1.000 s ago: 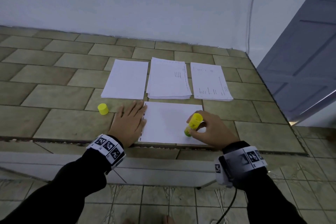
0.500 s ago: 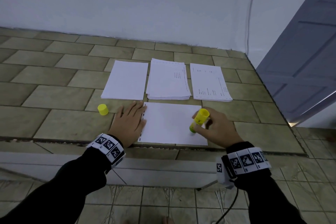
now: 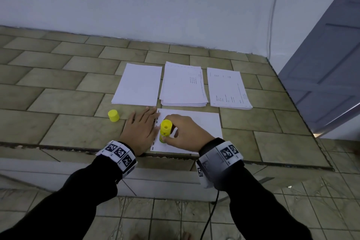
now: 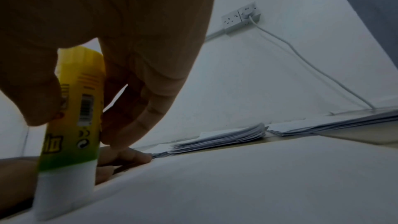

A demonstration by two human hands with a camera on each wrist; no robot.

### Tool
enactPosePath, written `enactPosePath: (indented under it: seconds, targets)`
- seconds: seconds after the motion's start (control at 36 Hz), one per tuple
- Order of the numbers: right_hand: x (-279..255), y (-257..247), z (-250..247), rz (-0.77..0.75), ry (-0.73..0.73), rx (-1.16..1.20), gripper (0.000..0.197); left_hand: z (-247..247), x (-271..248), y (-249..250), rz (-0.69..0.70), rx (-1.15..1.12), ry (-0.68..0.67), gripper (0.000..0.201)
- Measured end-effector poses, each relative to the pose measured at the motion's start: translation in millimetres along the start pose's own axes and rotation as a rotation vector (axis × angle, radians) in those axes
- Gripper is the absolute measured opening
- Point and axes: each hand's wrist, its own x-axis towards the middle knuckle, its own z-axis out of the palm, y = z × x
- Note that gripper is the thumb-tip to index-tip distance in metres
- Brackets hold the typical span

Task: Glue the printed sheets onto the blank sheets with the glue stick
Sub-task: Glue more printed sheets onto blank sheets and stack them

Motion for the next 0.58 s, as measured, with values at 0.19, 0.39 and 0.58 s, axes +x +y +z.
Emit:
enactPosePath:
  seconds: [0.19, 0.39, 0.58]
  targets:
    - [23.0, 3.4, -11.7, 0.065, -0.021, 0.033, 0.012, 4.7, -1.2, -0.1, -0.019, 0.039, -0.034, 0.069]
    - [60.0, 16.6, -24.3, 0.122, 0.063, -0.047, 0.010, 4.5, -1.3, -3.5, -0.019, 0.041, -0.014, 0.061]
    - [66.1, 30.2, -33.3, 0.200, 0.128, -0.042, 0.017, 2.7, -2.0, -0.4, -0.023, 0.015, -0.007, 0.070]
